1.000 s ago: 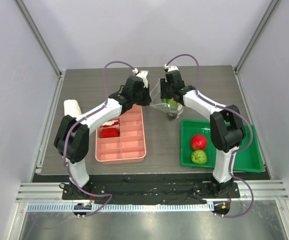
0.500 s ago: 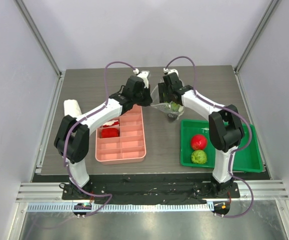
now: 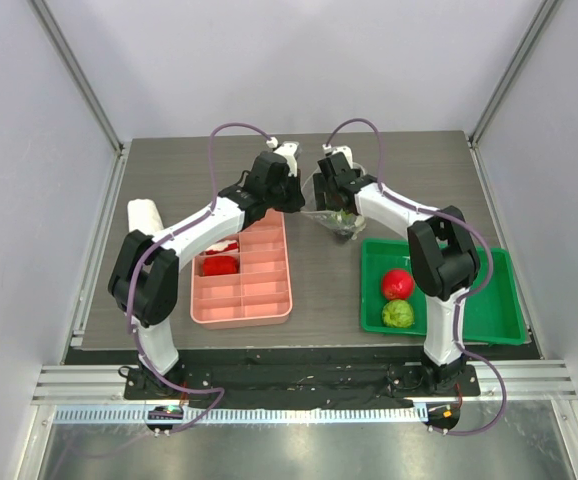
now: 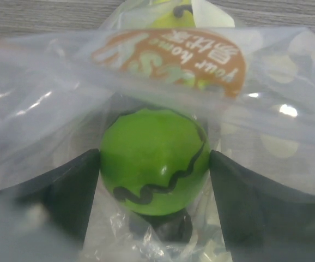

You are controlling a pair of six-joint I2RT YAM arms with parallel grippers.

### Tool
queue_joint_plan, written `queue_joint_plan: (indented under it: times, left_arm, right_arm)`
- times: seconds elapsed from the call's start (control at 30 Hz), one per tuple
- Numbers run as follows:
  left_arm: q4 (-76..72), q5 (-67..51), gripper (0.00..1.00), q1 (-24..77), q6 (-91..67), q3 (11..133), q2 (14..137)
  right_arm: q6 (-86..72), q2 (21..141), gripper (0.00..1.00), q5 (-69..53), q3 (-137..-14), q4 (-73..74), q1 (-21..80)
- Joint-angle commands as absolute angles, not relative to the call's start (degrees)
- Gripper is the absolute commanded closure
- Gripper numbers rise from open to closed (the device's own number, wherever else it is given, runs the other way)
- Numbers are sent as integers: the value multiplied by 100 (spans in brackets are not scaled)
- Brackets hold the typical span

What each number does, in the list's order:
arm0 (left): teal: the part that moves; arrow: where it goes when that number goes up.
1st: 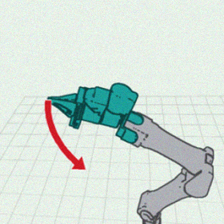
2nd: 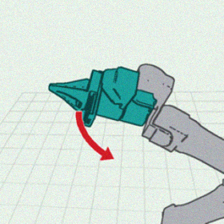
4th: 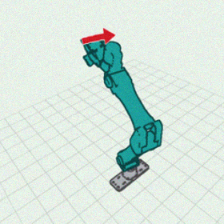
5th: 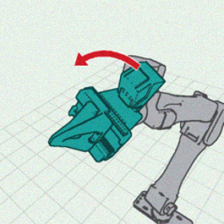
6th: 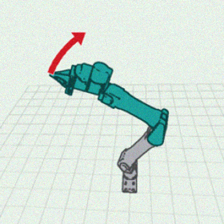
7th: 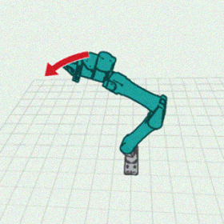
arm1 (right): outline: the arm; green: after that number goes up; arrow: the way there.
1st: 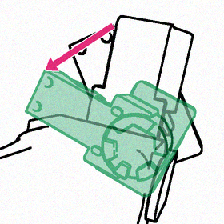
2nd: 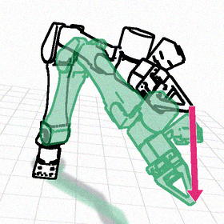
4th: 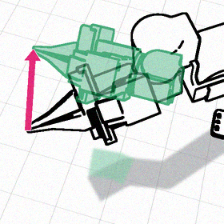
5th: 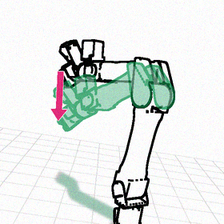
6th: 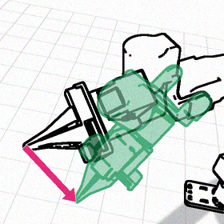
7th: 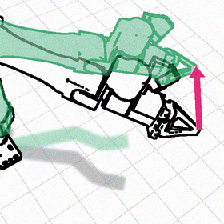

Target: Open the zip-top bag and remove the fake food

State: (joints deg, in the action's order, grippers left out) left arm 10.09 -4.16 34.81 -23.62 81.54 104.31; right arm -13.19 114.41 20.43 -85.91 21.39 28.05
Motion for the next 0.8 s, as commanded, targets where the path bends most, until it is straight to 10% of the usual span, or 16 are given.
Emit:
queue_joint_plan:
  times: [0.0,0.33,0.53,0.77]
  left_arm:
    - [879,-492,100,3472,-2338,8279,10389]
    - [853,-466,100,3472,-2320,8174,10318]
    - [817,-422,100,3472,-2329,8148,10353]
    - [765,-378,100,3472,-2355,8191,10441]
  right_arm:
    - [-1502,11953,15,1776,-8464,2513,2804]
    - [-1529,12015,21,1863,-8376,2320,2804]
    - [-1512,11129,83,1978,-8192,1987,2926]
    - [-1705,9740,98,1829,-8025,1671,3032]
